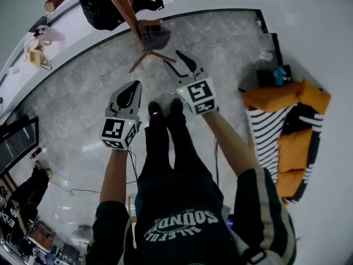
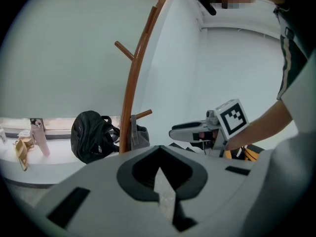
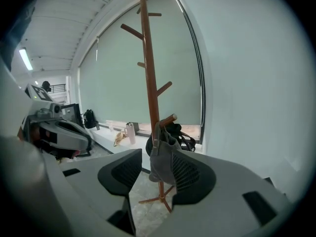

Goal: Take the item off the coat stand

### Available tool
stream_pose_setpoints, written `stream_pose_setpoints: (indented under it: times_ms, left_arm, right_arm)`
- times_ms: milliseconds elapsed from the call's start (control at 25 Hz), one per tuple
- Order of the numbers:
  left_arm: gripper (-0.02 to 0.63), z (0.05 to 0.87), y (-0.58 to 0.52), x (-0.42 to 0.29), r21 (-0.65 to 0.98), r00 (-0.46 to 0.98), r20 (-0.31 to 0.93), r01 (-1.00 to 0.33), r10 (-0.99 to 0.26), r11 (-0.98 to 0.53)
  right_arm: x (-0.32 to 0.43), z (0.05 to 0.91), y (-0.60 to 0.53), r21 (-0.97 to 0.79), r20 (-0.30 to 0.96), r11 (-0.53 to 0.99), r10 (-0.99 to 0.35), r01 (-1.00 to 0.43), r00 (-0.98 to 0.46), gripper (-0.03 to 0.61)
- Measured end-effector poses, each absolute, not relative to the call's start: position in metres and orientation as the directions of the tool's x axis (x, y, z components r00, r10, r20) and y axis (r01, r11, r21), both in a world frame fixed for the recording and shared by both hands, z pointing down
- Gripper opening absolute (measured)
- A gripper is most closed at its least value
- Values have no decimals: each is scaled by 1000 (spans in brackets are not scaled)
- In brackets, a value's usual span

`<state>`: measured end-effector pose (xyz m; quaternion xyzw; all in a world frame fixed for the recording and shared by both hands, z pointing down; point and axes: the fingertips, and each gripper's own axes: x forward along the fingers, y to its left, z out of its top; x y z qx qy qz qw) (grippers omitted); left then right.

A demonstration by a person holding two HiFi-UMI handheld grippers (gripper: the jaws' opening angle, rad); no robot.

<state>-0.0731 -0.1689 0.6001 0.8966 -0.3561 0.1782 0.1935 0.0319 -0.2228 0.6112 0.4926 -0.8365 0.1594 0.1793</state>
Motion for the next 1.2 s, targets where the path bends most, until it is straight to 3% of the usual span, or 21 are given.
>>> stream_pose_setpoints:
  times_ms: [600, 1200]
  left_arm:
    - [0, 627, -146, -100, 208, 635, 511, -745, -579, -634]
    - [0, 643, -131, -127, 219, 597, 562, -775, -572, -593]
  right_arm:
    - [41, 661, -291, 7, 533, 515, -727, -857, -433, 166]
    - [21, 696, -343, 123, 663, 662, -609, -739, -435, 183]
